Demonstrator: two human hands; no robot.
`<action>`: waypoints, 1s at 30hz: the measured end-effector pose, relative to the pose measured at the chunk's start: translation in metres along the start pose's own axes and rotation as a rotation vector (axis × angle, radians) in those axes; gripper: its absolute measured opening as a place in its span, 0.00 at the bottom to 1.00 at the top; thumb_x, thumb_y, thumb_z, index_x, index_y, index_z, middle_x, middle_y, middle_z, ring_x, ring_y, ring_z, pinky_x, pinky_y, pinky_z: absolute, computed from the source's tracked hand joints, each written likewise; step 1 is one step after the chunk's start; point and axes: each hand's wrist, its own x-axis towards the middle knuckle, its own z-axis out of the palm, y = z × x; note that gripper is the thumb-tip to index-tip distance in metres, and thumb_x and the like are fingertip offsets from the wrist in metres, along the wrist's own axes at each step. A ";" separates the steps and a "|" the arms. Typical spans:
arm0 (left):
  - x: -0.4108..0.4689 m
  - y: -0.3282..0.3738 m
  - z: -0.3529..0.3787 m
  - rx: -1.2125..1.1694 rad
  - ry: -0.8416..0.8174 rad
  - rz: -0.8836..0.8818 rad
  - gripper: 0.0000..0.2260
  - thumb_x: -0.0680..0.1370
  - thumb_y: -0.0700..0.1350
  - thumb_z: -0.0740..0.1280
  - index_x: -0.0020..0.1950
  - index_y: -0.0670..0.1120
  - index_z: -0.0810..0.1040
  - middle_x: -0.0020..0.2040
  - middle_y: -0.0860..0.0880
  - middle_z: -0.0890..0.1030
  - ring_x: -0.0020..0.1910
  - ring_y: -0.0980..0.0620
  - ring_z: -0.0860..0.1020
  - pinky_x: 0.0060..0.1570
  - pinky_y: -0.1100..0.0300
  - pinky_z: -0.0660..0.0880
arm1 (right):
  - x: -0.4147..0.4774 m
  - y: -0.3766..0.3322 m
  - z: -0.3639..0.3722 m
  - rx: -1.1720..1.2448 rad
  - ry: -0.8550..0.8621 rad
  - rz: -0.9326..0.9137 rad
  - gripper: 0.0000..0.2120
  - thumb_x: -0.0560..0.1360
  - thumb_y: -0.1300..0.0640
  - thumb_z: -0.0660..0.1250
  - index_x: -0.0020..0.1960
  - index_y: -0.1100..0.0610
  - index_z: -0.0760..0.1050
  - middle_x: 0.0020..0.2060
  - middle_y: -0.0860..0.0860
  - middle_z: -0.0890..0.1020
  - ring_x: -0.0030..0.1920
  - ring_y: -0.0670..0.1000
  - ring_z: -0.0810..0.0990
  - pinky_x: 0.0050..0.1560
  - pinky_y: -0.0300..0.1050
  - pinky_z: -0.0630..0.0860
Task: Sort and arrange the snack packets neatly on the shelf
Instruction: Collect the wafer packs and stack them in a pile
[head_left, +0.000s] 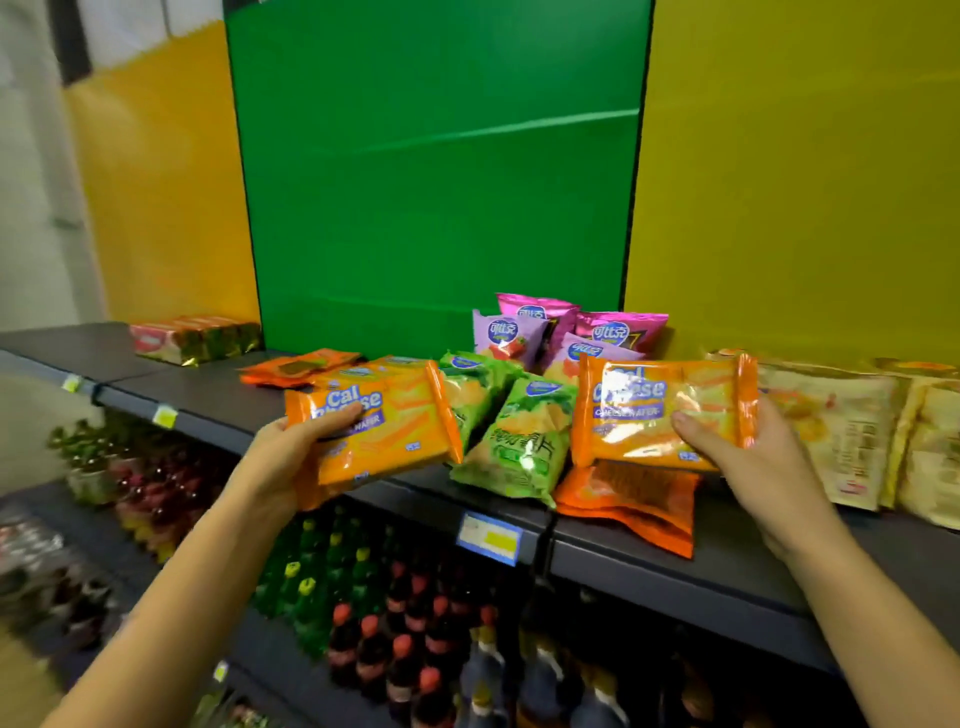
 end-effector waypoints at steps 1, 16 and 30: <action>0.005 0.005 -0.023 -0.009 0.012 -0.004 0.17 0.71 0.41 0.71 0.58 0.39 0.77 0.32 0.46 0.85 0.27 0.50 0.83 0.27 0.55 0.80 | -0.001 -0.005 0.024 0.017 -0.012 0.003 0.37 0.55 0.33 0.73 0.59 0.50 0.73 0.53 0.49 0.83 0.56 0.53 0.80 0.61 0.56 0.74; 0.099 0.055 -0.185 0.085 0.148 -0.036 0.07 0.71 0.44 0.71 0.45 0.44 0.78 0.27 0.49 0.84 0.23 0.52 0.81 0.24 0.59 0.79 | 0.078 -0.047 0.278 -0.161 -0.070 0.047 0.28 0.68 0.48 0.71 0.62 0.61 0.69 0.59 0.58 0.78 0.59 0.59 0.76 0.58 0.51 0.72; 0.288 0.064 -0.118 0.208 -0.155 -0.123 0.03 0.76 0.40 0.64 0.43 0.42 0.74 0.21 0.49 0.80 0.19 0.54 0.78 0.18 0.60 0.75 | 0.226 -0.038 0.384 -0.001 -0.012 0.268 0.23 0.70 0.56 0.66 0.62 0.64 0.71 0.59 0.62 0.78 0.56 0.61 0.79 0.40 0.51 0.79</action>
